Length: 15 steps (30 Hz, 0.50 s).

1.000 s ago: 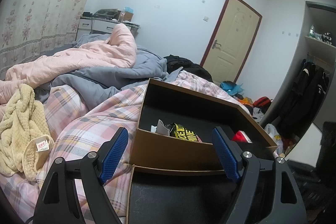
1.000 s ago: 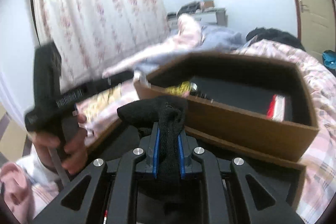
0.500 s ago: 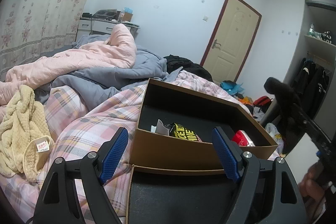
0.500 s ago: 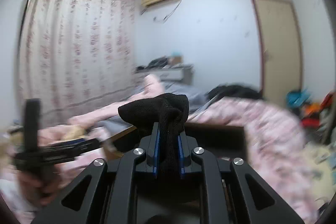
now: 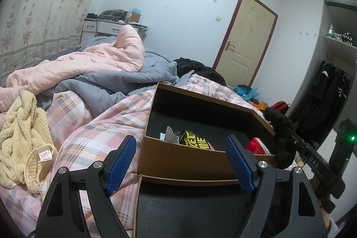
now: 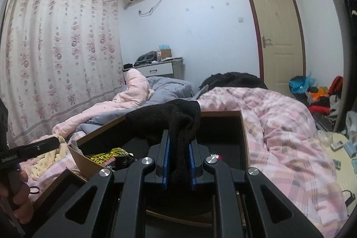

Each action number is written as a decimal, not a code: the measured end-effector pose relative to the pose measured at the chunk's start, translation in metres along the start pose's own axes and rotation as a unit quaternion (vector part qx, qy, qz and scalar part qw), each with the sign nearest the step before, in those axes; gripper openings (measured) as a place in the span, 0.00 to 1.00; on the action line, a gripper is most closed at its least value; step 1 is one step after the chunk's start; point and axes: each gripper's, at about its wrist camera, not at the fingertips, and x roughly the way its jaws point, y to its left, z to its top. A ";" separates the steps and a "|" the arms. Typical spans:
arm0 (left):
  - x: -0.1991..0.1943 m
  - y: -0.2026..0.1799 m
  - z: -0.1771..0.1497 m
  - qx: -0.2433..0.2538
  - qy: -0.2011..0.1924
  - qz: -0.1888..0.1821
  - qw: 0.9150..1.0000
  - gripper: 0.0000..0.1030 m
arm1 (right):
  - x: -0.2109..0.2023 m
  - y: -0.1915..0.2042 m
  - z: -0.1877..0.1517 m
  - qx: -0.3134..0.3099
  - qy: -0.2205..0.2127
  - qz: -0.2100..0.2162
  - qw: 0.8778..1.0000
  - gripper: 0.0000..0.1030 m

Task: Organize soft objects
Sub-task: 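Lift the sock with the right gripper and carry it over the other box, then open the right gripper to drop the sock into the box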

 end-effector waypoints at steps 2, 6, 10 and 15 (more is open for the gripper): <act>0.000 -0.001 0.000 0.002 0.000 0.001 1.000 0.77 | 0.000 -0.004 -0.002 0.009 0.007 0.003 1.000 0.11; 0.000 -0.001 0.000 0.001 0.000 0.001 1.000 0.77 | -0.001 -0.005 -0.004 0.018 0.016 0.009 1.000 0.11; 0.000 -0.001 0.000 0.001 0.000 0.001 1.000 0.77 | -0.003 -0.005 -0.006 0.017 0.030 0.014 0.999 0.12; 0.000 -0.001 0.000 0.002 0.000 0.001 1.000 0.77 | -0.004 -0.009 -0.006 0.019 0.037 0.017 0.999 0.13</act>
